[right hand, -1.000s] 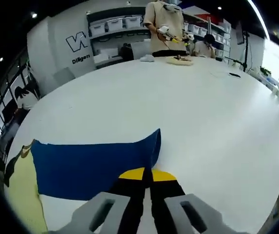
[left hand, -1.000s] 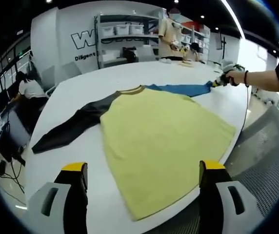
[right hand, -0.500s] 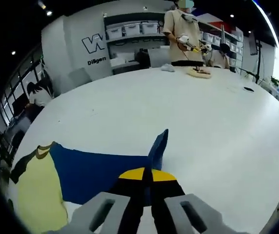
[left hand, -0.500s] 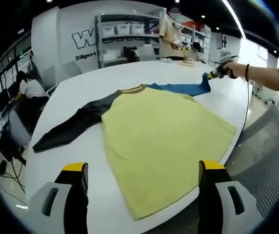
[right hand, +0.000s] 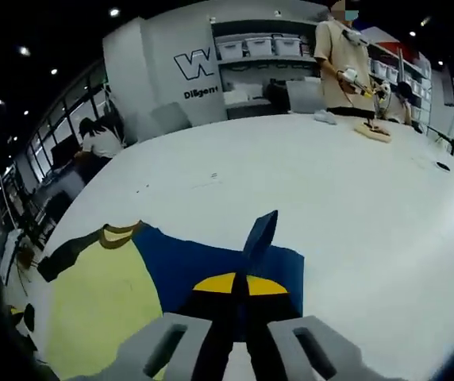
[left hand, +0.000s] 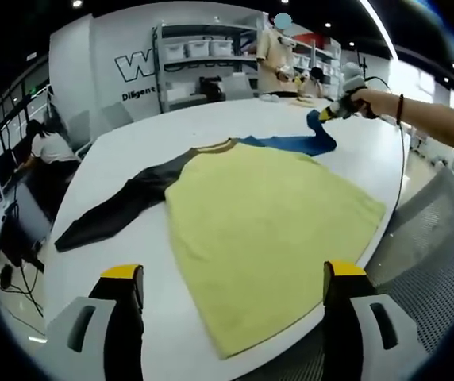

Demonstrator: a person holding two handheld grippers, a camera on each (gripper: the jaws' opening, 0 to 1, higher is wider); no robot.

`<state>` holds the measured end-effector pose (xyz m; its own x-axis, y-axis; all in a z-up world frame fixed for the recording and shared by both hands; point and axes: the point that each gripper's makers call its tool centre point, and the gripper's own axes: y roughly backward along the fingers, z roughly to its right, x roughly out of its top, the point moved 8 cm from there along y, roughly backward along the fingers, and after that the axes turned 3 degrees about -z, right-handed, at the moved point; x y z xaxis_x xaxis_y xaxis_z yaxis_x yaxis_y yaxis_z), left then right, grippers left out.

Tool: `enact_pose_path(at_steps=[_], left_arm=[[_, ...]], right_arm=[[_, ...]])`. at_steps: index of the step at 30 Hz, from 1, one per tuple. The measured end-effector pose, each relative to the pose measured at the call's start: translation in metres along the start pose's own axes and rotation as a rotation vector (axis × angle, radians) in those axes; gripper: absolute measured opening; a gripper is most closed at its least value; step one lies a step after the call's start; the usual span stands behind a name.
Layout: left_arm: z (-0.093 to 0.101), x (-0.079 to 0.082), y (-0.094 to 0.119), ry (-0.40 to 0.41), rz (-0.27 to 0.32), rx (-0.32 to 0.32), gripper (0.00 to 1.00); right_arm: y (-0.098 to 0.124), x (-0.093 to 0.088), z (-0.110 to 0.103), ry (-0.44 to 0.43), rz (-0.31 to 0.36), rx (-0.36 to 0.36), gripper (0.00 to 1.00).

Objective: Fold the garment on the visible template until the final outline fits inside the template.

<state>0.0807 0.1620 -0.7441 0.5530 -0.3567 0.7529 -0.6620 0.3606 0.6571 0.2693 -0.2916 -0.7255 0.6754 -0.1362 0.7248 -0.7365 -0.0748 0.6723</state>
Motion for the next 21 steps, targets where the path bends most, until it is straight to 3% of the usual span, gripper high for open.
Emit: enact_pose_path(at_steps=[4, 10, 21], left_arm=[[0.0, 0.0, 0.0, -0.009, -0.007, 0.006, 0.94], [0.0, 0.0, 0.0, -0.009, 0.002, -0.002, 0.93], [-0.001, -0.001, 0.0, -0.017, -0.006, -0.001, 0.93]], right_arm=[[-0.006, 0.005, -0.023, 0.007, 0.004, 0.075, 0.0], [-0.014, 0.007, -0.049, 0.05, 0.004, 0.117, 0.0], [-0.008, -0.007, -0.127, 0.14, 0.009, 0.226, 0.0]])
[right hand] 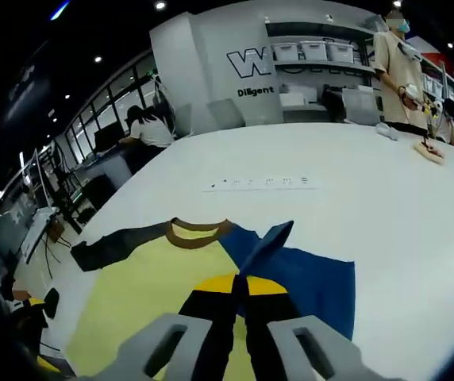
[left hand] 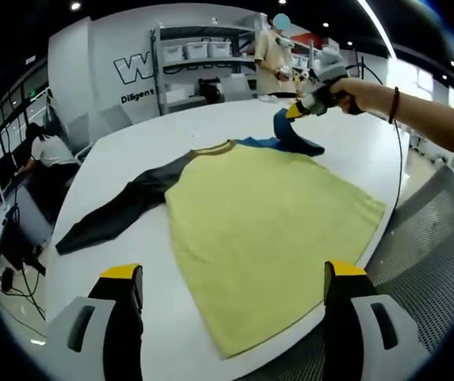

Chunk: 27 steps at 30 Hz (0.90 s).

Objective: Fold the garment on the visible template until the final outline fits inside the template.

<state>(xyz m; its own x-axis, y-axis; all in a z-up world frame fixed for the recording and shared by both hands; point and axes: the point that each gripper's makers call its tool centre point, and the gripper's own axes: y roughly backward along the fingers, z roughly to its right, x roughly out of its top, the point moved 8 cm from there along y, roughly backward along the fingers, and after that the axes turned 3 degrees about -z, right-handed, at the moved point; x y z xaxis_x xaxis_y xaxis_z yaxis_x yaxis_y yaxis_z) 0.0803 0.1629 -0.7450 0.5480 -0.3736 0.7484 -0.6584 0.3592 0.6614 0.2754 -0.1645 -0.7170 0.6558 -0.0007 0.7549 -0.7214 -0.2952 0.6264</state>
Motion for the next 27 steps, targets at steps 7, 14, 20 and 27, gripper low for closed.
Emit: enact_pose_path(at_steps=[7, 14, 20, 27], left_arm=[[0.0, 0.0, 0.0, -0.005, 0.004, -0.001, 0.93], [0.0, 0.001, 0.0, -0.007, 0.008, -0.003, 0.93], [0.0, 0.001, 0.0, -0.012, 0.01, -0.004, 0.93], [0.0, 0.001, 0.0, -0.007, 0.01, -0.004, 0.93]], right_arm=[[-0.011, -0.002, -0.032, 0.023, -0.016, 0.053, 0.0], [-0.025, 0.004, -0.067, 0.038, -0.021, 0.107, 0.0], [-0.03, 0.007, -0.088, 0.07, -0.033, 0.132, 0.0], [-0.041, 0.013, -0.109, 0.09, -0.039, 0.177, 0.0]])
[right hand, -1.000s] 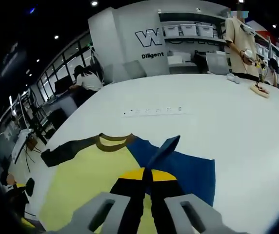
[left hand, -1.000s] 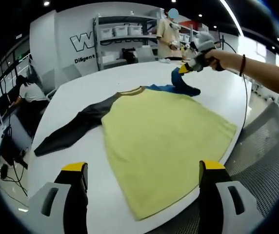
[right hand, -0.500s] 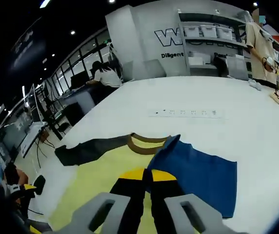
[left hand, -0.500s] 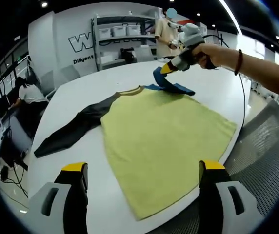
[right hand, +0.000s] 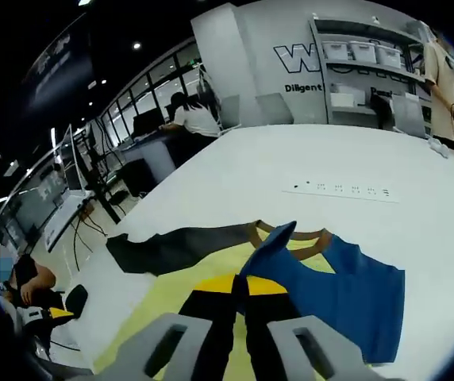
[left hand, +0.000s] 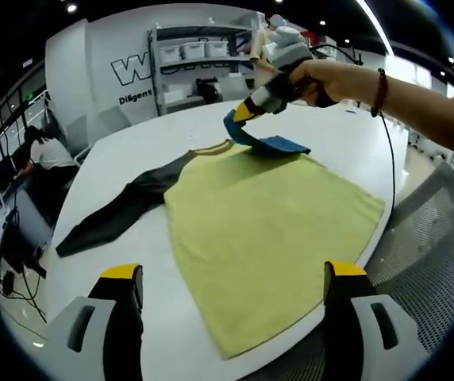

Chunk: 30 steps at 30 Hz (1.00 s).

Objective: Fold the garment on the visible template until the final outline fits inside the template.

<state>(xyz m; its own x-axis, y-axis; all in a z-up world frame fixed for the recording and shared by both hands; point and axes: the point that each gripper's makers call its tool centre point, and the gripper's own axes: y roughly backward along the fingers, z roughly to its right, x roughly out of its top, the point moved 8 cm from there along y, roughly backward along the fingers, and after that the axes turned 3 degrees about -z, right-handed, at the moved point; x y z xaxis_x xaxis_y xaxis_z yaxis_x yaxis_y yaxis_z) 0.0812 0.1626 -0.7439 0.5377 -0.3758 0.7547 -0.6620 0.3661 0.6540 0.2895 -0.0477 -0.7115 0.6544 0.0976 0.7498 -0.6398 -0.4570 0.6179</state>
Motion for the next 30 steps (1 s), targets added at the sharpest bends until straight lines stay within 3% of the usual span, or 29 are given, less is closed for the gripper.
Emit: enact_pose_path(at_steps=[9, 18, 30], left_arm=[[0.002, 0.001, 0.0, -0.006, 0.001, -0.01, 0.91], [0.001, 0.0, 0.0, -0.008, -0.002, -0.008, 0.91], [0.0, 0.0, 0.0, -0.001, -0.008, 0.003, 0.91]], right_arm=[[-0.019, 0.008, -0.007, 0.017, -0.009, 0.017, 0.0], [-0.032, 0.01, -0.03, 0.029, -0.013, 0.065, 0.0], [-0.049, -0.007, -0.051, 0.072, -0.081, 0.087, 0.0]])
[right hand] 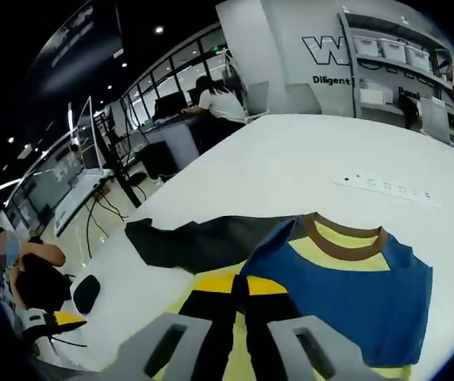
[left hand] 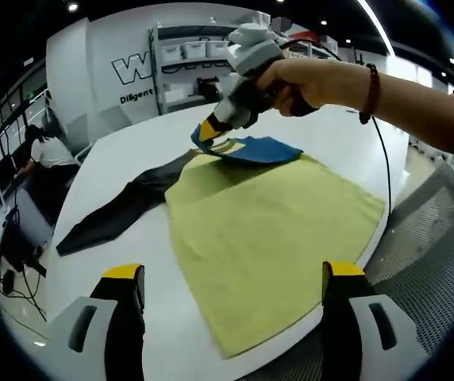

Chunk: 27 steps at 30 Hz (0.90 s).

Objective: Fold the garment on the visible template until the final outline fits inside the template.

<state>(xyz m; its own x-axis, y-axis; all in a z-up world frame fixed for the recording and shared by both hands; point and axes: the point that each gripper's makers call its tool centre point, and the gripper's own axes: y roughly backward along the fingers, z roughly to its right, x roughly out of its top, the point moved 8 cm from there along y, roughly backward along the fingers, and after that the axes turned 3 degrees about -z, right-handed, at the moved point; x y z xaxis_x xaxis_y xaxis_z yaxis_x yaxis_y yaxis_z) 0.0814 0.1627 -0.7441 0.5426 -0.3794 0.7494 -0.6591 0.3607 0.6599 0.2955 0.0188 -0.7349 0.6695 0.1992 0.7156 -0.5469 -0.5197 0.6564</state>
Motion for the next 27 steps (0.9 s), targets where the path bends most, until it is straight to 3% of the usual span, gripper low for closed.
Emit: enact_pose_path(at_steps=[10, 17, 23, 27], left_arm=[[-0.001, 0.0, 0.0, 0.005, 0.001, 0.001, 0.91], [0.001, 0.002, -0.001, -0.015, -0.002, 0.006, 0.91], [-0.002, 0.001, 0.0, -0.006, -0.003, 0.015, 0.91], [-0.001, 0.001, 0.0, -0.01, -0.003, 0.015, 0.91]], right_arm=[[-0.018, -0.022, -0.001, 0.066, -0.089, 0.002, 0.0], [-0.03, -0.034, -0.006, 0.133, -0.111, 0.016, 0.0], [-0.037, -0.044, -0.007, 0.074, -0.129, 0.067, 0.0], [-0.032, -0.046, -0.007, 0.067, -0.099, 0.069, 0.02]])
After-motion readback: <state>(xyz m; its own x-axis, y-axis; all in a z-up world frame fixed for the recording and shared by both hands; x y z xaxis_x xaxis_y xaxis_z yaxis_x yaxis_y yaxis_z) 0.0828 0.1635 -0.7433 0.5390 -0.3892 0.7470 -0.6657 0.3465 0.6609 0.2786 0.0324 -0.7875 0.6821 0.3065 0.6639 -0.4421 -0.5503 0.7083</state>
